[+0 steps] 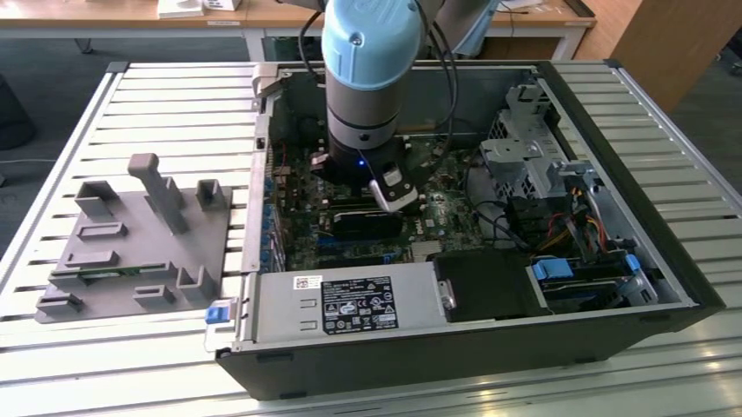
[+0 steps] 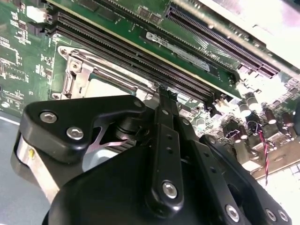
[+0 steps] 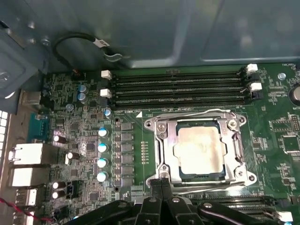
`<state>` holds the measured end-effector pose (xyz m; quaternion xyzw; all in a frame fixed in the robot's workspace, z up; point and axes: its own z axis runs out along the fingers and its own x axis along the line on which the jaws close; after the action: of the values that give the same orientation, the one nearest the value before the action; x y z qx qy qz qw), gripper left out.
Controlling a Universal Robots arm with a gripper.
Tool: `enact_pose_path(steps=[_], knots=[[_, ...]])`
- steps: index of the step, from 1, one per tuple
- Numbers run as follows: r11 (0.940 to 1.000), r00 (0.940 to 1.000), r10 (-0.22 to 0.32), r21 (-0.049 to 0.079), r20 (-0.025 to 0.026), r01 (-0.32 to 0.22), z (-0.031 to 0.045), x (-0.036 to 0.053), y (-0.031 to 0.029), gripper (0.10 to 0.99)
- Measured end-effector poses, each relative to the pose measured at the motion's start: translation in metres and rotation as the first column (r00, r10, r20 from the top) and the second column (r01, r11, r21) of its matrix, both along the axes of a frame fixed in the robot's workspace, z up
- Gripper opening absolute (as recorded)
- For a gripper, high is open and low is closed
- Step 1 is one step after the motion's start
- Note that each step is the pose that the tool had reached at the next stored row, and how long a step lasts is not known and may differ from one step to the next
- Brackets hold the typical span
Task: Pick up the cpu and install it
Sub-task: 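Install the second cpu locking lever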
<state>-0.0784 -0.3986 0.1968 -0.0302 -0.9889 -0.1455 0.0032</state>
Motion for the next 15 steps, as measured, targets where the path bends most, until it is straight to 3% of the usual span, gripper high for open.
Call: enact_pose_path(steps=[5, 15], knots=[[0.9997, 1.0000, 0.000, 0.024, 0.0002, 0.000, -0.0042, -0.0014, 0.0000, 0.106], [0.9988, 1.0000, 0.000, 0.049, 0.0001, 0.000, -0.0094, -0.0075, 0.0000, 0.106]])
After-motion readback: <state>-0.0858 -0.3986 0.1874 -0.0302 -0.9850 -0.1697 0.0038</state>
